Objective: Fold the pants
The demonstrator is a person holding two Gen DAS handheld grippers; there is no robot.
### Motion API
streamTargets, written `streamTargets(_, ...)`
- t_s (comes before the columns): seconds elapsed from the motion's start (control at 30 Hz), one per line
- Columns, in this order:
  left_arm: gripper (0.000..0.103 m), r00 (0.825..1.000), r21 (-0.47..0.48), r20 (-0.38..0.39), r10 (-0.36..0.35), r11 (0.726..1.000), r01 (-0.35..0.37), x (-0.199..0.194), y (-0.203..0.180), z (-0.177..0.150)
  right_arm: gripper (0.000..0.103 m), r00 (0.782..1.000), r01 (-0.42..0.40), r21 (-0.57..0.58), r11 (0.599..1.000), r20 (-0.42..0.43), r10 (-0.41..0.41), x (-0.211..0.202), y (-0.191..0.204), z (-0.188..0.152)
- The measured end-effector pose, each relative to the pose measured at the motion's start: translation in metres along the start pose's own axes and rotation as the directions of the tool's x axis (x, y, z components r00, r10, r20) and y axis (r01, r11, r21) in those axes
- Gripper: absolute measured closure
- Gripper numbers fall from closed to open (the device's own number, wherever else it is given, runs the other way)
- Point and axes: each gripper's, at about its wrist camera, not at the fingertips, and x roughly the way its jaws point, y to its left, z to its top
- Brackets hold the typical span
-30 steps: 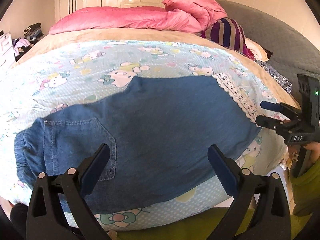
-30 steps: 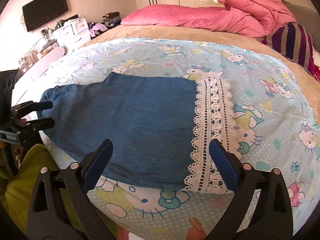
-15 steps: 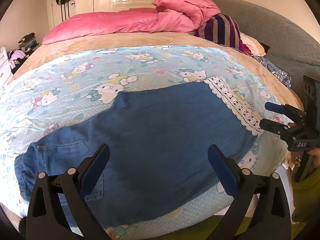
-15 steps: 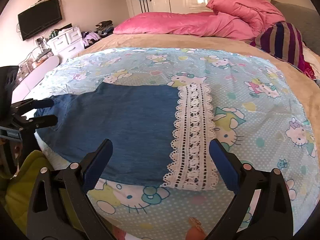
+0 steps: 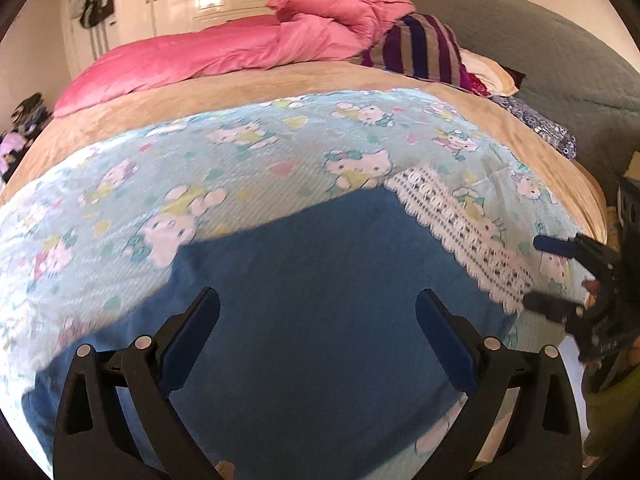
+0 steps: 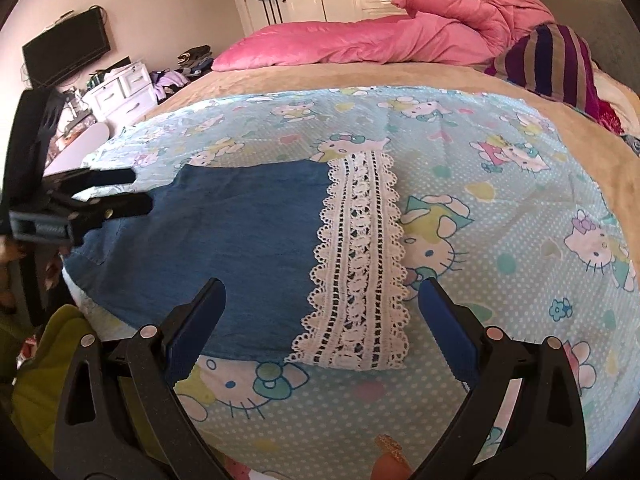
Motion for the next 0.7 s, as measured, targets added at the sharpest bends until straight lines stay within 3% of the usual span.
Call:
streamTargets(0.13, 0.005, 1.000, 0.076, 0.008, -0.018, 0.997, 0.017, 0.019, -0.012, 0.021, 0.012, 1.000, -0.004, 0.022, 1.000, -0.016, 0.005, 0.005, -0.006, -0.004)
streamTargets(0.3, 0.005, 1.000, 0.177, -0.017, 0.009, 0.984, -0.005, 0.052, -0.023, 0.046, 0.012, 0.999, -0.007, 0.045, 0.999, -0.043, 0.009, 0.014, -0.011, -0.009)
streamTargets(0.53, 0.005, 0.991, 0.169, -0.112, -0.075, 0.981, 0.094, 0.108, -0.028, 0.073, 0.012, 0.996, -0.017, 0.102, 0.995, -0.089, 0.026, 0.030, -0.018, -0.016)
streamTargets(0.7, 0.006, 0.976, 0.099, -0.161, -0.143, 0.982, 0.160, 0.152, -0.023, 0.083, 0.012, 0.995, -0.050, 0.117, 0.992, -0.082, 0.059, 0.034, -0.018, -0.019)
